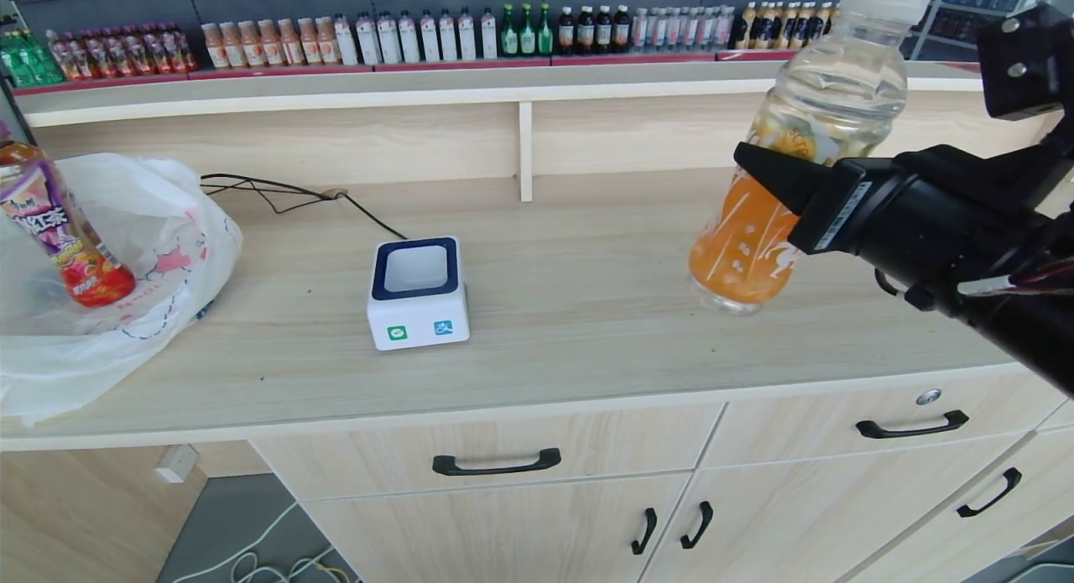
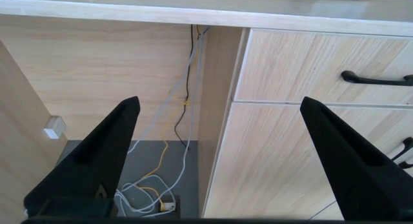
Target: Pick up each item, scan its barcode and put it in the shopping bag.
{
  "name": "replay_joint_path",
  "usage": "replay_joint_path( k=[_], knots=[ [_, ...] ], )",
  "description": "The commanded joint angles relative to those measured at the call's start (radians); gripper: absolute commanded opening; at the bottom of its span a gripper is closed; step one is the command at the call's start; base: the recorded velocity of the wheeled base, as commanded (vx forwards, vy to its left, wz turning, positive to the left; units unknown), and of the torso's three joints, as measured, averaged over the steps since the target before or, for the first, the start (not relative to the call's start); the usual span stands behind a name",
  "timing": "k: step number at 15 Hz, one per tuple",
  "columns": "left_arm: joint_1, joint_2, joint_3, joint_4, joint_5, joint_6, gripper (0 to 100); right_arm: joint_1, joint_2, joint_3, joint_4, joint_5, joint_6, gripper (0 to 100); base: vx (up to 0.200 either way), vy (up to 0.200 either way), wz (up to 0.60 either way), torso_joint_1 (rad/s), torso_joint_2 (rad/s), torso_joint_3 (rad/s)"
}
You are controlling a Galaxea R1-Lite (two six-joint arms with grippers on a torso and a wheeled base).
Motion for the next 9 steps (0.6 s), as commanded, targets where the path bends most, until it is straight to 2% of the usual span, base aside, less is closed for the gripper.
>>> replay_joint_path(
  k=[1, 4, 9],
  knots=[
    [0.000, 0.000, 0.000, 0.000, 0.000, 0.001, 100, 0.054, -0.095, 0.076, 0.000, -0.003, 0.003, 0, 0.000, 0.000, 0.00, 0.000, 0.00, 0.000],
    [0.000, 0.000, 0.000, 0.000, 0.001, -0.001, 100, 0.074, -0.195, 0.226, 0.000, -0.007, 0.002, 0, 0.000, 0.000, 0.00, 0.000, 0.00, 0.000],
    [0.000, 0.000, 0.000, 0.000, 0.000, -0.001, 100, 0.074, -0.253, 0.285, 0.000, -0.006, -0.059, 0, 0.000, 0.000, 0.00, 0.000, 0.00, 0.000]
  ],
)
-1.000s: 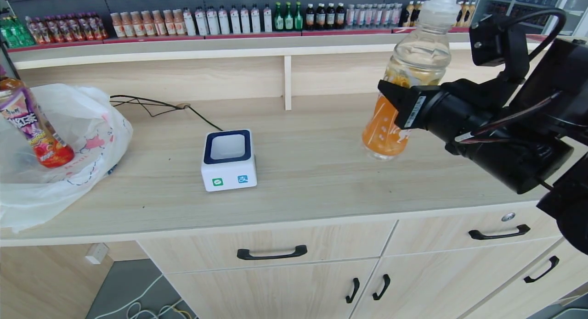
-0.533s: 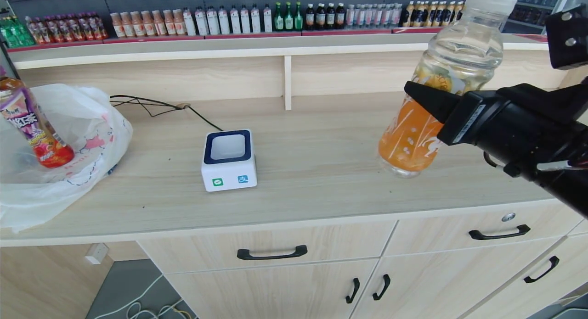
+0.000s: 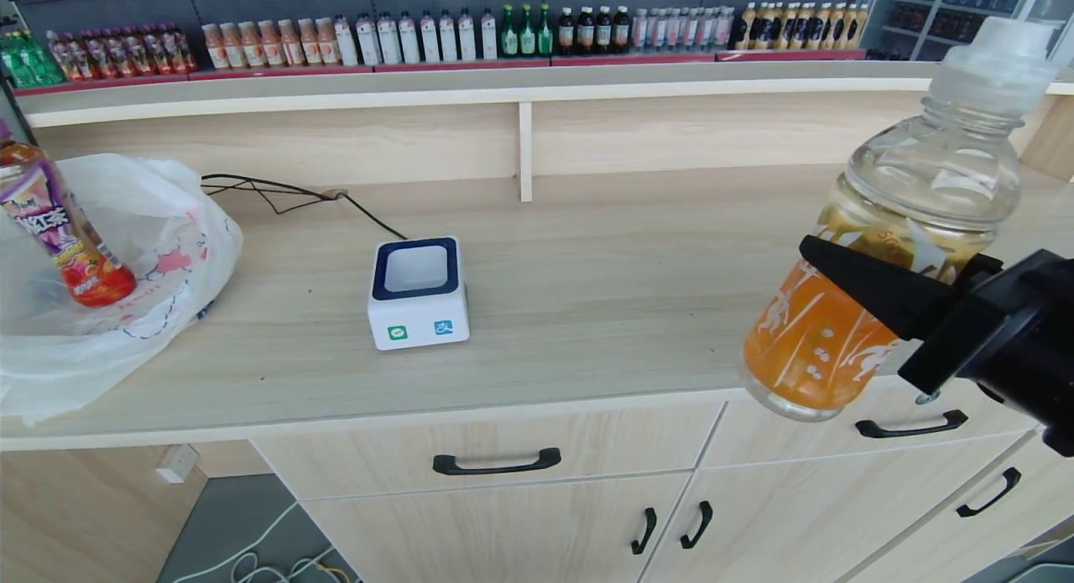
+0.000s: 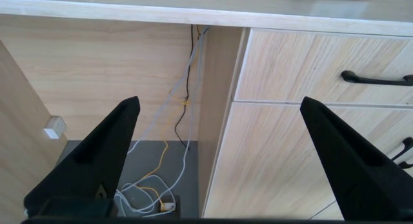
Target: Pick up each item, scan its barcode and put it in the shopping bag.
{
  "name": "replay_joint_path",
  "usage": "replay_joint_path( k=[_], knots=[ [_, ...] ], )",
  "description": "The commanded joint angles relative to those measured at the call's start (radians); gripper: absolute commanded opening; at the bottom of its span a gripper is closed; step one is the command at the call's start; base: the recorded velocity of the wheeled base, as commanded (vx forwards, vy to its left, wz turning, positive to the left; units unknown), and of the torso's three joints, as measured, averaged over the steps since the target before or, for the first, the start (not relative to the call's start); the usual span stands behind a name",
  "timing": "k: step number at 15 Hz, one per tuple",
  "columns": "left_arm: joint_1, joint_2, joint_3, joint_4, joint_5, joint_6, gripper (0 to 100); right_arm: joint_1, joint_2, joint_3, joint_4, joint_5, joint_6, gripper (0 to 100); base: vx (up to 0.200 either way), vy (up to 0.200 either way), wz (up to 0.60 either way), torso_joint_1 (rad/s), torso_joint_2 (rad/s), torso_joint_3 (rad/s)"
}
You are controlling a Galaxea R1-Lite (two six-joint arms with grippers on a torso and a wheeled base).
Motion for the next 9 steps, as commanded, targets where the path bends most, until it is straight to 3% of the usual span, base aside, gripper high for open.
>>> replay_joint_path(
  k=[1, 5, 9],
  knots=[
    [0.000, 0.000, 0.000, 0.000, 0.000, 0.001, 100, 0.002, -0.018, 0.002, -0.001, 0.004, -0.029, 0, 0.000, 0.000, 0.00, 0.000, 0.00, 0.000],
    [-0.001, 0.000, 0.000, 0.000, 0.001, -0.001, 100, 0.038, -0.001, -0.032, -0.001, 0.006, -0.179, 0, 0.000, 0.000, 0.00, 0.000, 0.00, 0.000],
    [0.000, 0.000, 0.000, 0.000, 0.000, 0.001, 100, 0.139, 0.017, -0.004, -0.001, 0.001, -0.360, 0, 0.000, 0.000, 0.00, 0.000, 0.00, 0.000]
  ],
)
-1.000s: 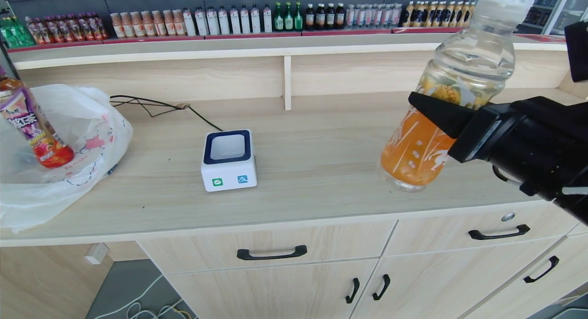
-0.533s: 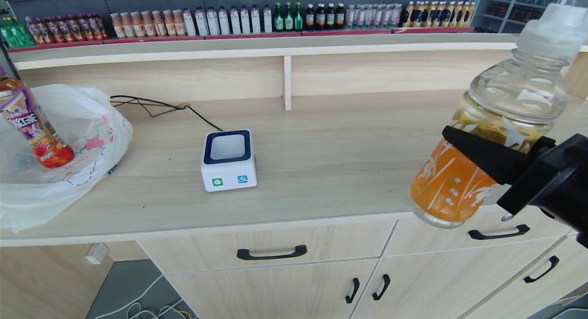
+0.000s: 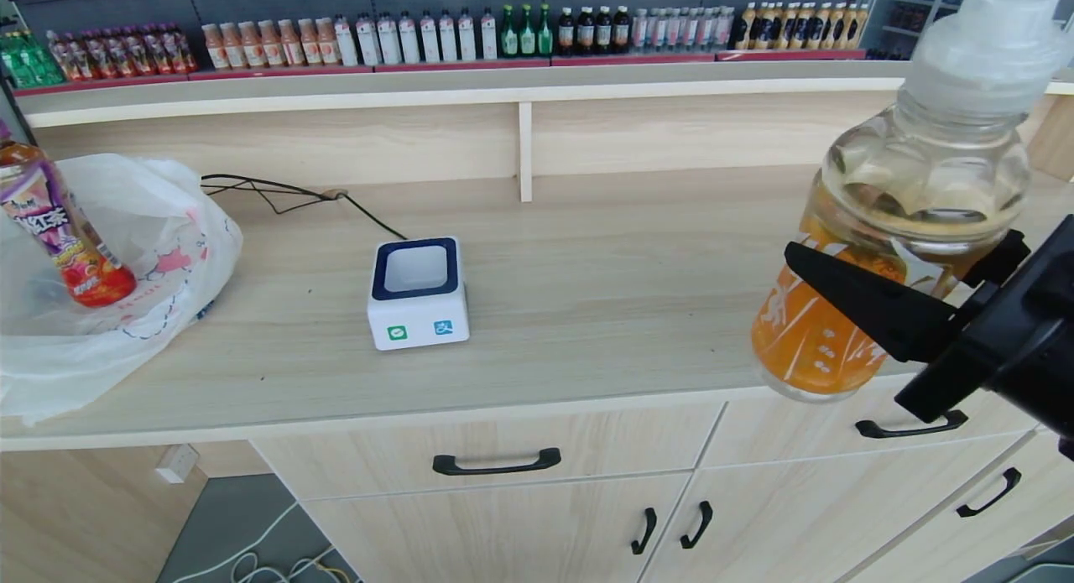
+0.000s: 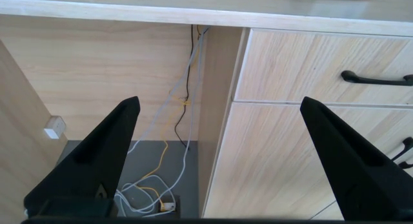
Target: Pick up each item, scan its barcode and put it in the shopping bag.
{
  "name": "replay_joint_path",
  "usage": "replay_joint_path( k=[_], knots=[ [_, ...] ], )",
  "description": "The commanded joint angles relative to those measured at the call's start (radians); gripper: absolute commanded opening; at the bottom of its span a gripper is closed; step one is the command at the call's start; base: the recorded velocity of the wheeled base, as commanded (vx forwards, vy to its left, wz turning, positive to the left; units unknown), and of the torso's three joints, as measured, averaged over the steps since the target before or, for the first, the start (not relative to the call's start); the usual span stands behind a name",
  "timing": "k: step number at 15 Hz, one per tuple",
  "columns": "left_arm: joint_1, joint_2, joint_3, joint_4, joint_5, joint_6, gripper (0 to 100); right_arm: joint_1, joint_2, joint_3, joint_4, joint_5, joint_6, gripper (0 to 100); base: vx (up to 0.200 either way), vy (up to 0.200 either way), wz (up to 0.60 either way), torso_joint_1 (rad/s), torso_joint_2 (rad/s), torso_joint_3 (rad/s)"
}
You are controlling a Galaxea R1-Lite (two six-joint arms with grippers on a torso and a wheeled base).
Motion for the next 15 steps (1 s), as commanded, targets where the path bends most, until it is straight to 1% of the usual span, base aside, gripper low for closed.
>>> replay_joint_path(
  k=[1, 3, 5, 6, 7, 10, 15],
  knots=[
    [0.000, 0.000, 0.000, 0.000, 0.001, -0.001, 100, 0.064, 0.034, 0.026, 0.000, -0.002, -0.040, 0, 0.000, 0.000, 0.00, 0.000, 0.00, 0.000],
    [0.000, 0.000, 0.000, 0.000, 0.000, -0.001, 100, 0.133, 0.075, 0.029, 0.000, -0.002, -0.124, 0, 0.000, 0.000, 0.00, 0.000, 0.00, 0.000],
    [0.000, 0.000, 0.000, 0.000, 0.000, -0.001, 100, 0.146, 0.097, 0.023, -0.004, -0.004, -0.203, 0, 0.000, 0.000, 0.00, 0.000, 0.00, 0.000],
    [0.000, 0.000, 0.000, 0.000, 0.001, -0.001, 100, 0.160, 0.115, -0.003, -0.004, -0.004, -0.266, 0, 0.000, 0.000, 0.00, 0.000, 0.00, 0.000],
    [0.000, 0.000, 0.000, 0.000, 0.000, -0.001, 100, 0.182, 0.129, -0.009, -0.007, -0.002, -0.298, 0, 0.000, 0.000, 0.00, 0.000, 0.00, 0.000],
    [0.000, 0.000, 0.000, 0.000, 0.000, -0.001, 100, 0.237, 0.118, 0.027, -0.044, 0.007, -0.419, 0, 0.000, 0.000, 0.00, 0.000, 0.00, 0.000],
    [0.000, 0.000, 0.000, 0.000, 0.001, -0.001, 100, 0.378, 0.118, 0.076, -0.076, 0.010, -0.548, 0, 0.000, 0.000, 0.00, 0.000, 0.00, 0.000]
  ],
)
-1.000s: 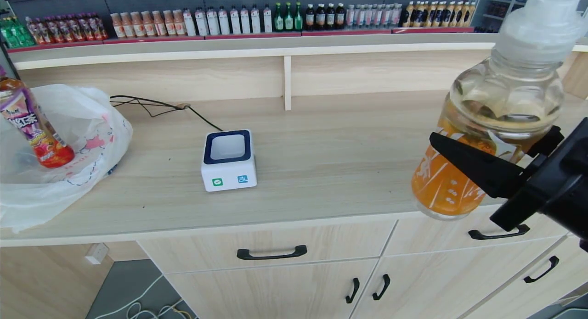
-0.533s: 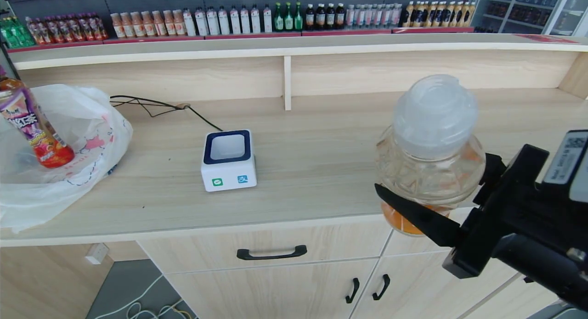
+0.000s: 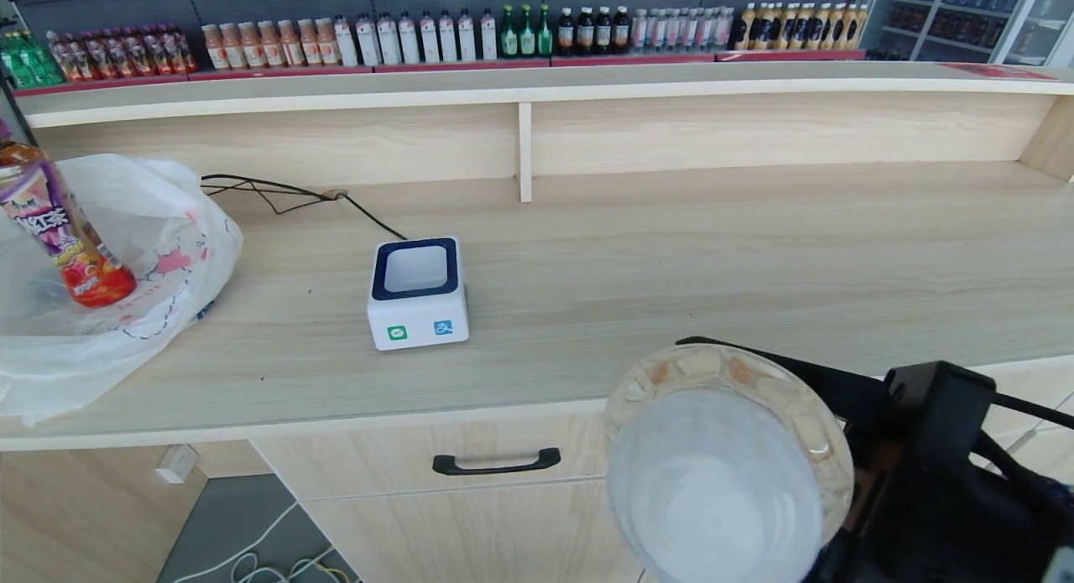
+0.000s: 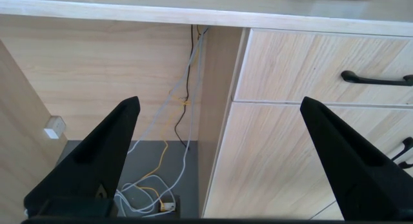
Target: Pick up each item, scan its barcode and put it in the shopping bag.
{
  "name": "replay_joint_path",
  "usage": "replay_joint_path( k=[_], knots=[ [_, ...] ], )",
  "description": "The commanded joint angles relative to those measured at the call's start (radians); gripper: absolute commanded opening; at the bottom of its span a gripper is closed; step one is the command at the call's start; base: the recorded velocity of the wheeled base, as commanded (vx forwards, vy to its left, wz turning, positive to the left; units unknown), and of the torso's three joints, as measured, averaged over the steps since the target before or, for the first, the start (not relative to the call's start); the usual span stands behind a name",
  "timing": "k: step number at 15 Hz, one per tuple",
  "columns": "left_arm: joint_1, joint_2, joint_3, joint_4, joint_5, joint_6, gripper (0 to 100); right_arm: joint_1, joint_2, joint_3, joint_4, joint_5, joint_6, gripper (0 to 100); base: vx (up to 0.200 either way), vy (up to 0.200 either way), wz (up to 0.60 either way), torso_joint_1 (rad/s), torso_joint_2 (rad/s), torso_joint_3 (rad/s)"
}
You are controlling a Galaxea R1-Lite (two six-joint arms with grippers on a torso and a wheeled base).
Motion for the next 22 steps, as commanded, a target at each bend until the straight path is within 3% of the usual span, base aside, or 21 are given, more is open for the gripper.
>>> replay_joint_path(
  k=[1, 4, 5, 7, 14, 19, 22],
  knots=[
    [0.000, 0.000, 0.000, 0.000, 0.000, -0.001, 100, 0.047, 0.015, 0.030, -0.046, -0.001, -0.049, 0, 0.000, 0.000, 0.00, 0.000, 0.00, 0.000],
    [0.000, 0.000, 0.000, 0.000, 0.000, -0.001, 100, 0.053, 0.082, 0.087, -0.244, -0.001, -0.282, 0, 0.000, 0.000, 0.00, 0.000, 0.00, 0.000],
    [0.000, 0.000, 0.000, 0.000, 0.001, -0.001, 100, 0.053, 0.155, 0.137, -0.432, -0.001, -0.389, 0, 0.000, 0.000, 0.00, 0.000, 0.00, 0.000],
    [0.000, 0.000, 0.000, 0.000, 0.001, -0.001, 100, 0.052, 0.286, 0.225, -0.626, 0.001, -0.414, 0, 0.000, 0.000, 0.00, 0.000, 0.00, 0.000],
    [0.000, 0.000, 0.000, 0.000, 0.000, -0.001, 100, 0.052, 0.276, 0.194, -0.626, 0.016, -0.662, 0, 0.000, 0.000, 0.00, 0.000, 0.00, 0.000],
    [-0.001, 0.000, 0.000, 0.000, 0.001, -0.001, 100, 0.098, 0.306, 0.104, -0.626, 0.051, -0.800, 0, 0.000, 0.000, 0.00, 0.000, 0.00, 0.000],
    [0.000, 0.000, 0.000, 0.000, 0.000, -0.001, 100, 0.124, 0.306, 0.059, -0.626, 0.062, -0.954, 0, 0.000, 0.000, 0.00, 0.000, 0.00, 0.000]
  ],
)
